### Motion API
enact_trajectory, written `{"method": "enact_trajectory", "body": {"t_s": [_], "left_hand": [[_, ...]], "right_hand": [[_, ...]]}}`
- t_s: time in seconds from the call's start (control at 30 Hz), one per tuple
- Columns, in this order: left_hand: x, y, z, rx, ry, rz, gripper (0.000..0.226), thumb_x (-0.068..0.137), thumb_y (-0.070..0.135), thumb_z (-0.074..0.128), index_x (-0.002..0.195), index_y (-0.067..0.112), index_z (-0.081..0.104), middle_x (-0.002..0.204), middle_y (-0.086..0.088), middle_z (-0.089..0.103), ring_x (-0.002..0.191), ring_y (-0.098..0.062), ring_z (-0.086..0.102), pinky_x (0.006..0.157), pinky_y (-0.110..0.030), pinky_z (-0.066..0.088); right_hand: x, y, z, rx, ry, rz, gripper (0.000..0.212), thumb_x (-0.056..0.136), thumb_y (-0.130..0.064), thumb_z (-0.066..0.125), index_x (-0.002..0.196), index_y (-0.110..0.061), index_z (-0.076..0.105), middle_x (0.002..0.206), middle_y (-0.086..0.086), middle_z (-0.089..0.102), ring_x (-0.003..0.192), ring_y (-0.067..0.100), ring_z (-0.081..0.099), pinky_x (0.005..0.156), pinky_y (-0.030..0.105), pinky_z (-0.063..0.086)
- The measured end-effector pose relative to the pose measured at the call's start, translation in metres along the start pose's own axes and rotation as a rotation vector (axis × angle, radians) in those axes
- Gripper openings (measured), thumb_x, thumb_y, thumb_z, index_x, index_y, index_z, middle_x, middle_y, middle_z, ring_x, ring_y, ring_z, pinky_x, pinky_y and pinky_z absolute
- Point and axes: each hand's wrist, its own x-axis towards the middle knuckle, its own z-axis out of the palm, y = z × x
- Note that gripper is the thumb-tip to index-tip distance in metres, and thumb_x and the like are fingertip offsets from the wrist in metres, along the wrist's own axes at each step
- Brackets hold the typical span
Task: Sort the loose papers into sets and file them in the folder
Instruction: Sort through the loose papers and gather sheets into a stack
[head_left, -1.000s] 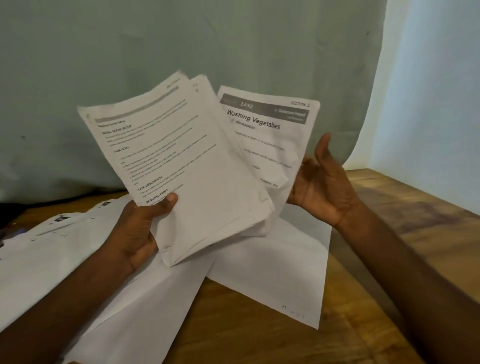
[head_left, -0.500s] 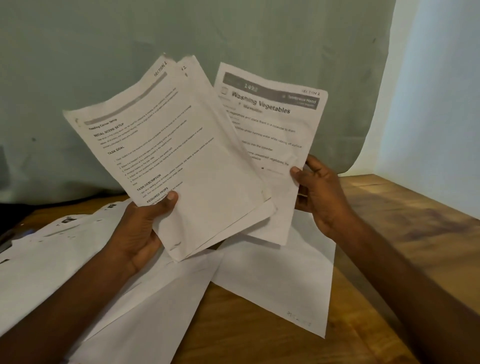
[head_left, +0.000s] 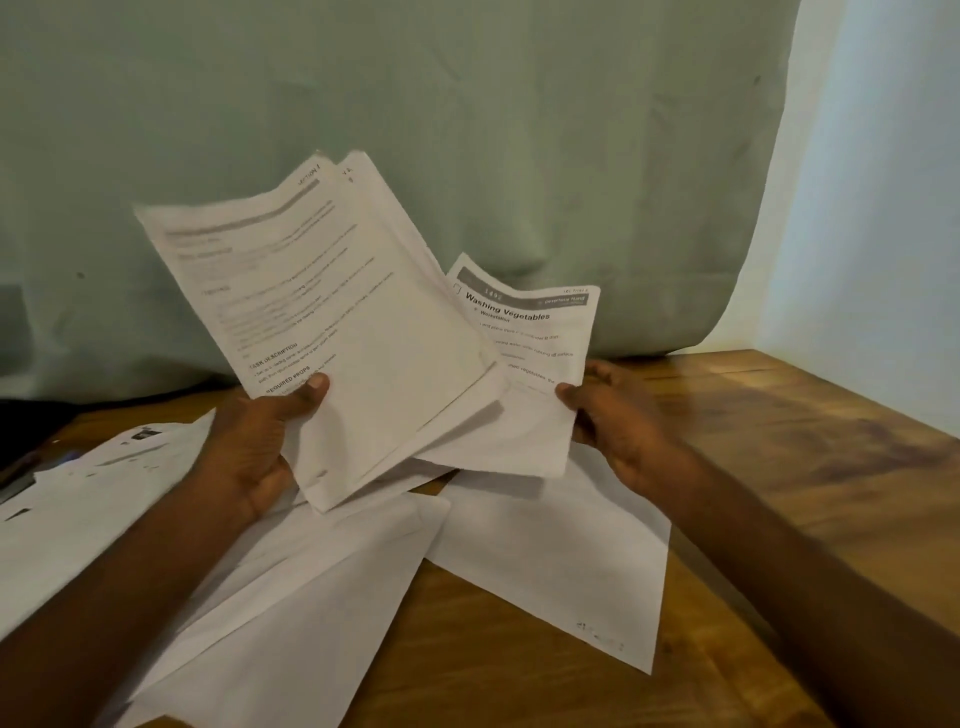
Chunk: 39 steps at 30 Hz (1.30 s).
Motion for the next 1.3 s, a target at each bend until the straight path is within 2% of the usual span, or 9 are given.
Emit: {"method": "enact_trajectory", "body": {"t_s": [0.1, 0.23, 0.4, 0.53, 0.63, 0.73, 1.03, 1.17, 1.3], "left_hand": [[0.008, 0.016, -0.009, 0.060, 0.105, 0.065, 0.049, 0.087, 0.001, 0.074, 0.130, 0.021, 0.065, 0.117, 0.012, 0.072, 0.103, 0.000, 0.067, 0.100, -0.028, 0.050], [0.017, 0.026, -0.024, 0.076, 0.094, 0.033, 0.051, 0.086, 0.006, 0.076, 0.133, 0.024, 0.066, 0.125, 0.009, 0.072, 0.121, -0.013, 0.064, 0.106, -0.039, 0.048], [0.005, 0.006, -0.006, -0.039, 0.037, -0.115, 0.046, 0.088, 0.003, 0.072, 0.130, 0.021, 0.068, 0.124, 0.001, 0.073, 0.118, -0.022, 0.067, 0.091, -0.042, 0.057], [-0.004, -0.010, 0.003, -0.073, -0.014, -0.230, 0.041, 0.090, 0.003, 0.070, 0.126, 0.025, 0.069, 0.121, -0.001, 0.075, 0.113, -0.024, 0.069, 0.087, -0.048, 0.057], [-0.003, -0.017, -0.001, -0.058, 0.020, -0.213, 0.044, 0.089, 0.004, 0.072, 0.127, 0.026, 0.067, 0.123, -0.002, 0.074, 0.117, -0.027, 0.067, 0.095, -0.053, 0.054], [-0.002, -0.020, -0.004, -0.065, -0.016, -0.183, 0.054, 0.086, 0.006, 0.072, 0.137, 0.023, 0.063, 0.129, -0.003, 0.071, 0.123, -0.029, 0.064, 0.101, -0.054, 0.051], [-0.002, -0.010, -0.002, -0.122, -0.037, -0.184, 0.041, 0.092, 0.009, 0.068, 0.127, 0.029, 0.066, 0.129, -0.002, 0.071, 0.121, -0.028, 0.065, 0.099, -0.057, 0.051], [-0.004, -0.008, -0.002, -0.140, -0.026, -0.186, 0.035, 0.094, 0.007, 0.066, 0.121, 0.029, 0.068, 0.132, -0.004, 0.069, 0.125, -0.030, 0.063, 0.101, -0.055, 0.050], [-0.006, -0.007, -0.001, -0.126, -0.081, -0.171, 0.037, 0.095, 0.008, 0.064, 0.125, 0.029, 0.067, 0.129, -0.001, 0.071, 0.118, -0.024, 0.068, 0.096, -0.050, 0.056]], "right_hand": [[-0.007, 0.009, 0.019, -0.221, -0.015, -0.055, 0.022, 0.093, 0.000, 0.069, 0.113, -0.005, 0.063, 0.102, 0.009, 0.075, 0.077, 0.020, 0.076, 0.059, 0.032, 0.061], [-0.015, 0.021, 0.038, -0.389, -0.155, -0.029, 0.022, 0.088, -0.007, 0.078, 0.106, -0.004, 0.066, 0.081, 0.027, 0.070, 0.058, 0.028, 0.060, 0.049, 0.035, 0.049], [-0.023, 0.020, 0.043, -0.588, -0.611, -0.073, 0.041, 0.086, -0.016, 0.082, 0.124, -0.018, 0.065, 0.101, 0.003, 0.077, 0.086, 0.026, 0.074, 0.055, 0.031, 0.051], [-0.010, -0.002, 0.017, -0.934, -0.485, -0.321, 0.033, 0.081, -0.032, 0.086, 0.111, -0.024, 0.073, 0.104, -0.009, 0.076, 0.093, 0.005, 0.070, 0.079, 0.039, 0.062], [-0.004, -0.020, -0.015, -1.374, -0.742, -0.089, 0.093, 0.067, -0.069, 0.081, 0.149, -0.047, 0.042, 0.159, -0.018, 0.037, 0.142, 0.004, 0.036, 0.118, 0.041, 0.036], [-0.006, -0.018, -0.025, -1.533, -1.007, 0.171, 0.126, 0.067, -0.065, 0.083, 0.159, -0.048, -0.003, 0.168, -0.018, -0.011, 0.156, 0.016, -0.001, 0.126, 0.046, 0.013], [0.010, -0.001, -0.027, -1.361, -0.549, -0.222, 0.060, 0.080, -0.058, 0.077, 0.135, -0.041, 0.060, 0.149, -0.015, 0.051, 0.139, 0.014, 0.043, 0.104, 0.031, 0.036], [0.006, -0.007, -0.029, -1.484, -0.848, 0.125, 0.109, 0.073, -0.070, 0.070, 0.159, -0.047, 0.007, 0.170, -0.012, -0.005, 0.157, 0.019, 0.000, 0.125, 0.046, 0.016], [0.008, -0.002, -0.021, -1.475, -0.757, 0.129, 0.113, 0.067, -0.073, 0.073, 0.159, -0.049, 0.010, 0.171, -0.010, -0.003, 0.157, 0.023, 0.004, 0.125, 0.049, 0.017]]}}
